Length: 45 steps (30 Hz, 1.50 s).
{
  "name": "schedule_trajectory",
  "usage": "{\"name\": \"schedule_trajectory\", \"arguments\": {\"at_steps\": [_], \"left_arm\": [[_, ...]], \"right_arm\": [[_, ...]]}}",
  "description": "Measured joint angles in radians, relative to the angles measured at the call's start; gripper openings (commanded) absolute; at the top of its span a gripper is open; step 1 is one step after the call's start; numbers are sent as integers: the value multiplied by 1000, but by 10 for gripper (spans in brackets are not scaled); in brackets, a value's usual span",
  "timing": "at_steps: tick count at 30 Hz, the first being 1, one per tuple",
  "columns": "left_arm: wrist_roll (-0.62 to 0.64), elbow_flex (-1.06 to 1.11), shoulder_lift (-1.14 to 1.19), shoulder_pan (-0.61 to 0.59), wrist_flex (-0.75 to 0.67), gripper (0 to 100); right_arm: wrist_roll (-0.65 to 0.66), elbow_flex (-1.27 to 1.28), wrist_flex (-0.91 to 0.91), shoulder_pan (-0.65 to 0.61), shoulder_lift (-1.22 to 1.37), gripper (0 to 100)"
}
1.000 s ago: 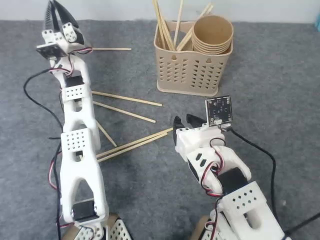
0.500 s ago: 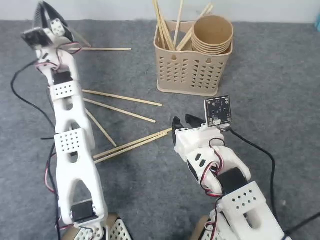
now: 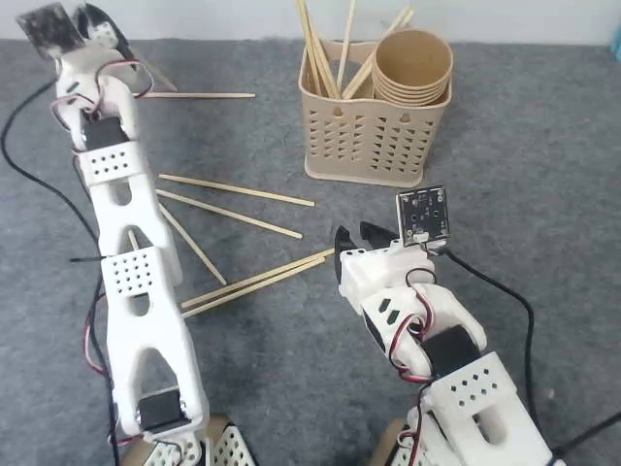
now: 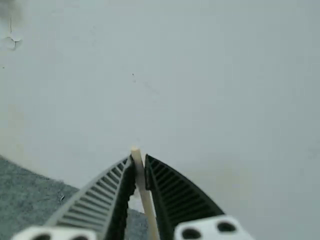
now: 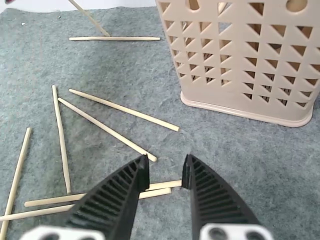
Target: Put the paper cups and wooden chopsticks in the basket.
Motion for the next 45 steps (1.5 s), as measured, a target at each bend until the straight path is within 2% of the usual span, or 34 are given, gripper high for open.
{"name": "schedule_trajectory", "arguments": {"at_steps": [11, 27, 34, 38, 45], "left_arm": [[0, 11, -190, 9, 440, 10], [2, 14, -402, 14, 741, 10], [0, 14, -422, 14, 855, 10], [8, 14, -422, 14, 838, 10], [155, 14, -377, 9, 577, 10]], "right_arm": [[0, 0, 0, 0, 0, 114], [0, 0, 0, 0, 0, 114], [0, 0, 0, -2, 0, 114], [0, 0, 0, 0, 0, 114], [0, 0, 0, -2, 0, 114]]}}
